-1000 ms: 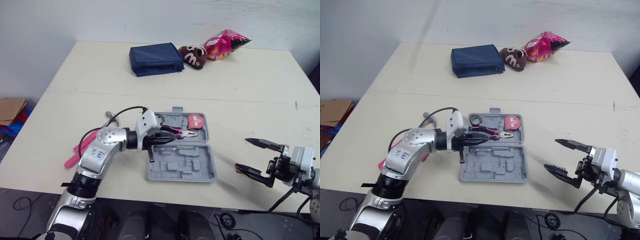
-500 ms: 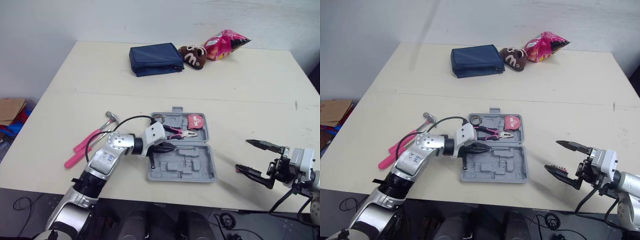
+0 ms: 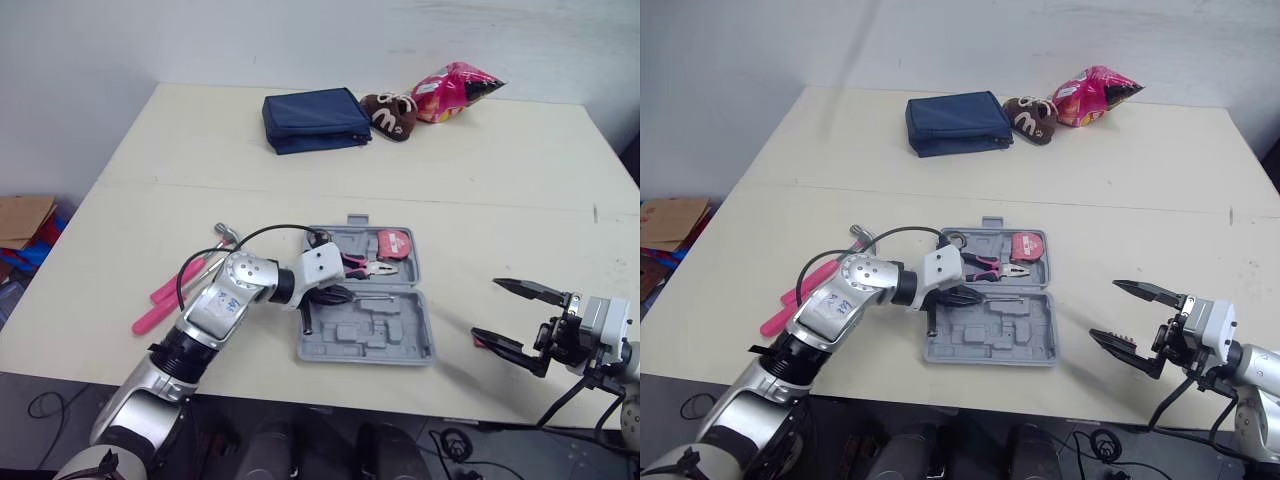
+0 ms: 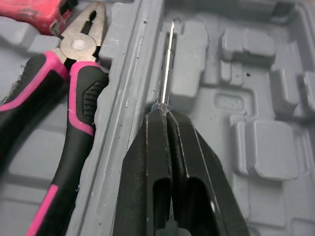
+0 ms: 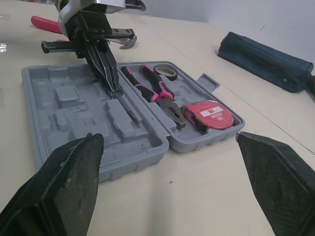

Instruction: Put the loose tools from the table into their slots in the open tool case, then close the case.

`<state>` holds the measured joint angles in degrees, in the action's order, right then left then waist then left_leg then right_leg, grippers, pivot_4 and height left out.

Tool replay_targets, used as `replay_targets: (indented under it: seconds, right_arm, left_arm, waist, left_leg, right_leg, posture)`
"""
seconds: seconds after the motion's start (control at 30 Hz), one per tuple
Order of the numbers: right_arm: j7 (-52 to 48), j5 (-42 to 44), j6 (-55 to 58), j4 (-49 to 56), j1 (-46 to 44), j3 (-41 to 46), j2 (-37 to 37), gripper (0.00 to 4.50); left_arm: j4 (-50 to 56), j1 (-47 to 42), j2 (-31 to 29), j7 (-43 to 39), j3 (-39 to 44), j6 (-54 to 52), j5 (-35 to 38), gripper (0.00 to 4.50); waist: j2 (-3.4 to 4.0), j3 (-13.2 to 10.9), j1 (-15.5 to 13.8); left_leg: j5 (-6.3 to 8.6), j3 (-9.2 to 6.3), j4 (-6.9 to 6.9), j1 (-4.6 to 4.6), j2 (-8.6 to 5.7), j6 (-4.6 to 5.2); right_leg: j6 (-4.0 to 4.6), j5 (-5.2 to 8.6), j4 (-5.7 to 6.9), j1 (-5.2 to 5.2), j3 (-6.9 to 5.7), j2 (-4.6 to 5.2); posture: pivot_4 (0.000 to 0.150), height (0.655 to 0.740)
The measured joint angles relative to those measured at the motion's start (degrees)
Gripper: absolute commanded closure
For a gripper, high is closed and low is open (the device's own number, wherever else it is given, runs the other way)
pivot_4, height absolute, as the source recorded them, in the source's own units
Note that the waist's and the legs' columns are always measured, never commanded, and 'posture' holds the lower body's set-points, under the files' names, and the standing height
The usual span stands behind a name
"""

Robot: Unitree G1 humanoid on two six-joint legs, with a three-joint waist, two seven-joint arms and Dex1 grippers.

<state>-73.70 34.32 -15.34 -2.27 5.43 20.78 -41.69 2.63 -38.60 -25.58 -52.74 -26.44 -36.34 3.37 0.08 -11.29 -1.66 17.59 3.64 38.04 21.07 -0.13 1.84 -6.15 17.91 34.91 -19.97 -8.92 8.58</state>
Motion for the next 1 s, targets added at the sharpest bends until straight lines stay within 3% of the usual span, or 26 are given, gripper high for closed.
replay_targets:
  seconds: [0.23, 0.43, 0.87, 1.0]
  right_arm:
    - [0.56, -0.16, -0.69, 0.00, 0.14, 0.00, 0.21, 0.00]
    - [0.81, -0.17, -0.81, 0.00, 1.08, 0.38, 0.21, 0.00]
    - [0.83, -0.44, -0.85, -0.31, 0.52, 2.23, -0.08, 0.00]
    - [0.84, -0.61, -0.85, -0.31, 0.55, 2.23, -0.04, 0.00]
  left_arm:
    - [1.17, -1.29, 0.23, 0.72, -2.00, -7.40, -1.08, 4.45]
    - [1.23, 1.22, 1.42, 1.54, 0.99, -7.14, 0.20, 4.45]
    - [6.20, 3.30, -8.21, -3.15, 1.80, -5.01, 1.39, 4.45]
    - [6.80, 6.35, -5.47, -2.85, 4.74, -3.76, 3.95, 4.45]
  waist:
    - [0.34, 0.60, 0.03]
    - [0.52, 1.05, 0.11]
    - [0.47, 0.84, 0.27]
    - [0.50, 0.76, 0.15]
  left_leg:
    - [0.28, -0.05, -0.03, -0.54, 0.15, 0.03]
    - [0.45, -0.02, -0.03, -0.66, 0.35, -0.08]
    - [0.50, 0.11, -0.08, -0.49, 0.54, -0.20]
    - [0.52, 0.10, -0.08, -0.37, 0.54, -0.17]
  right_leg:
    - [0.00, 0.01, -0.34, 0.64, 0.01, 0.04]
    - [0.01, 0.01, -0.47, 0.72, 0.07, 0.06]
    - [0.10, 0.06, -0.46, 0.46, 0.09, -0.08]
    - [0.10, 0.06, -0.49, 0.37, 0.09, -0.04]
  posture:
    - [0.150, 0.7400]
    - [0.150, 0.7400]
    - [0.150, 0.7400]
    - [0.150, 0.7400]
